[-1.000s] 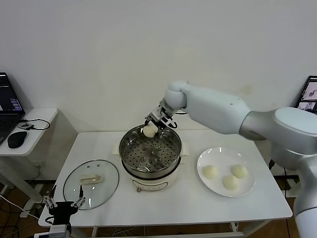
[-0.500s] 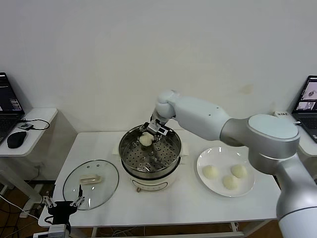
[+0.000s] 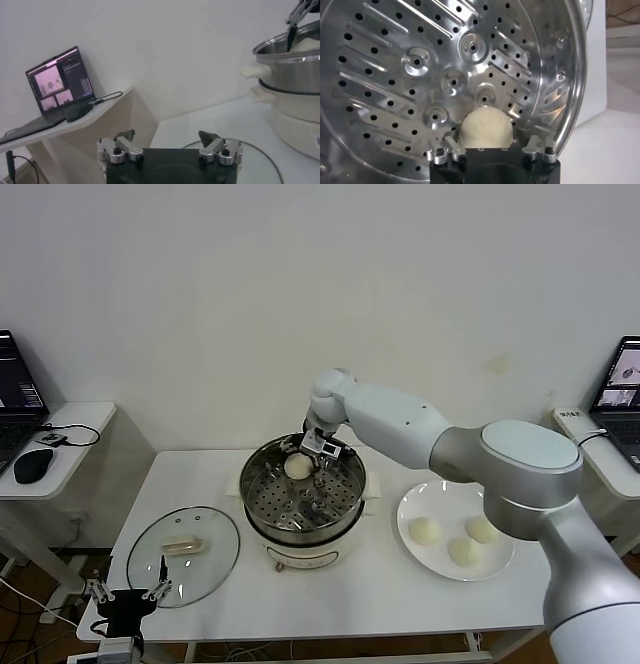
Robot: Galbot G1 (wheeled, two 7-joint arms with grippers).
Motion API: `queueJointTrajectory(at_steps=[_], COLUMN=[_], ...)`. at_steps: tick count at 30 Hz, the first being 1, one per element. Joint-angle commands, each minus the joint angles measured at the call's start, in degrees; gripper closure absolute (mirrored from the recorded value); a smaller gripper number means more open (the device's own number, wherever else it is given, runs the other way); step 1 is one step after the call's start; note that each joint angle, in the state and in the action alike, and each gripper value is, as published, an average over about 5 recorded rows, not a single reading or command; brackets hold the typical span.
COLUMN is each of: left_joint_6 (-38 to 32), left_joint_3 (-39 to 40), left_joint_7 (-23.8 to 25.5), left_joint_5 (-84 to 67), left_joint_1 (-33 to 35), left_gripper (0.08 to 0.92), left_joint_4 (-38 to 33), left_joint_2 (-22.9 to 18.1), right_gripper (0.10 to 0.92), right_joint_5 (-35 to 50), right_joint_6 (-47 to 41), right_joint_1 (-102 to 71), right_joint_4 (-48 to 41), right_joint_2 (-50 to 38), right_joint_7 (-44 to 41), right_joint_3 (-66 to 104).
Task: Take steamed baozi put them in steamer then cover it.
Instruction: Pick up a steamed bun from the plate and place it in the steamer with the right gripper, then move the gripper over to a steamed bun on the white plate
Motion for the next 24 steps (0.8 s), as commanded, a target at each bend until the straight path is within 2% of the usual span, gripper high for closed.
queueJointTrajectory(at_steps=[1,6,10,17,24], left_joint_6=[0.07,0.21,0.33,0.56,0.54], left_joint_3=[-0.08,-0.19,0.08,0.55,1.28], left_joint_7=[0.10,0.36,0.57,1.05,1.13], left_joint_5=[-0.02,-0.05,0.03,0.05,0.03], left_joint_1=[0.11,0.25,0.21,-0.30,-0.56], left_gripper=[0.177,0.177,0.177,0.177,0.177], left_joint_4=[-0.38,-1.30,-1.72,-1.87,-1.39], left_joint_2=[0.10,0.42,0.71,1.47,2.41], right_gripper=[0.203,0.202,0.203,0.203,0.202], right_joint_5=[9.89,24.16,29.31,29.12,20.80], right_joint_6=[-9.23,-30.25,-39.86,-47.65,-46.20], right_joint_1=[2.36,7.26,9.19,9.97,7.03], right_joint_4=[6.68,20.79,30.24,43.45,47.72], right_joint_2=[-3.46,-12.39,-21.22,-38.39,-54.11], right_joint_7=[-1.98,-4.17,-3.74,-3.34,-5.45], right_joint_3=[-0.98,-1.90,-0.31,2.59,4.15])
